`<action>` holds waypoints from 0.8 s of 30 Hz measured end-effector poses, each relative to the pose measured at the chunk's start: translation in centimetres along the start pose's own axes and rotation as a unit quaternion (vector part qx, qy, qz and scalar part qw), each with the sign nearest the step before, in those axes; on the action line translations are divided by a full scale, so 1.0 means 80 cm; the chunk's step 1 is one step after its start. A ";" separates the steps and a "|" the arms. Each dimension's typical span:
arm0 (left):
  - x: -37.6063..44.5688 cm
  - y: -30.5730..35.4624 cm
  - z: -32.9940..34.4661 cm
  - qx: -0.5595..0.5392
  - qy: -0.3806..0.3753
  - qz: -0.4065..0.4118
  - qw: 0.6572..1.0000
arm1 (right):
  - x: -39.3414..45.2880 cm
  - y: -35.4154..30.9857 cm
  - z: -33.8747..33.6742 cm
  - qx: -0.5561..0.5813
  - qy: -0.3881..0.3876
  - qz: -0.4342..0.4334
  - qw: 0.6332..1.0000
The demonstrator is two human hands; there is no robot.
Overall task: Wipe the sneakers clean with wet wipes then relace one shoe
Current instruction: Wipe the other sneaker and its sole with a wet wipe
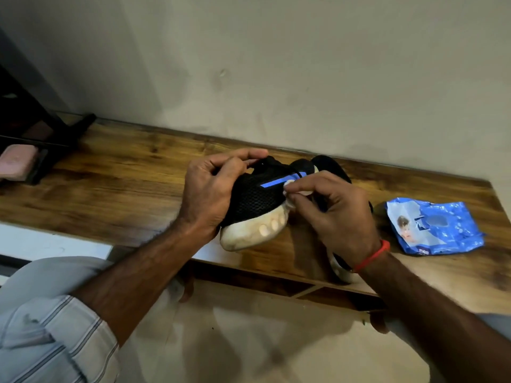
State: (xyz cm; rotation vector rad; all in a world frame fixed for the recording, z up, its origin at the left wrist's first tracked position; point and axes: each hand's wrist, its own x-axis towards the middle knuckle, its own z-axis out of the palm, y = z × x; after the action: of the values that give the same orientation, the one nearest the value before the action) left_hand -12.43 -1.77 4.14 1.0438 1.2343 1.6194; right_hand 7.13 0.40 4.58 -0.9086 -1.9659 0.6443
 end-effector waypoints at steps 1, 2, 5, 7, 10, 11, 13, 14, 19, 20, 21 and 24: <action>0.001 0.000 0.000 -0.005 0.006 0.004 1.000 | -0.003 -0.006 0.003 0.007 0.004 -0.007 1.000; 0.001 0.000 0.000 -0.008 0.009 0.007 1.000 | -0.007 -0.018 0.008 0.012 -0.003 -0.035 0.999; -0.003 -0.003 0.004 0.008 0.001 0.006 1.000 | -0.022 -0.052 0.022 0.008 -0.057 -0.139 0.989; -0.006 -0.006 0.007 0.012 -0.009 0.006 1.000 | -0.015 -0.037 0.019 -0.018 -0.054 -0.134 0.989; -0.006 -0.008 0.006 0.013 -0.006 0.018 1.000 | 0.001 -0.009 0.007 -0.035 0.003 -0.050 0.998; -0.007 -0.007 0.005 0.012 -0.003 0.018 1.000 | -0.001 -0.010 0.009 -0.030 0.009 -0.040 0.999; -0.008 -0.006 0.005 0.017 0.001 0.017 1.000 | -0.011 -0.030 0.021 0.002 -0.018 -0.076 0.997; -0.010 -0.006 0.006 0.020 0.003 0.015 1.000 | -0.019 -0.043 0.029 0.016 -0.042 -0.112 0.993; -0.007 -0.006 0.009 0.010 0.008 0.011 1.000 | -0.005 -0.012 0.021 -0.014 -0.022 -0.082 0.996; -0.006 -0.005 0.006 -0.003 0.016 0.011 1.000 | -0.001 0.000 0.017 -0.023 -0.004 -0.046 0.999; -0.004 -0.003 0.004 -0.017 0.023 0.012 1.000 | -0.001 0.006 0.014 -0.029 0.011 -0.018 0.999; -0.004 0.003 0.000 -0.043 0.025 0.024 0.998 | -0.014 -0.022 0.022 0.017 0.002 -0.037 0.999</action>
State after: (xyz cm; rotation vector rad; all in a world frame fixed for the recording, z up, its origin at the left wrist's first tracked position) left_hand -12.37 -2.11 4.32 0.9926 1.1695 1.7287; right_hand 5.40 -1.68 4.40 -0.8122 -1.9692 0.6319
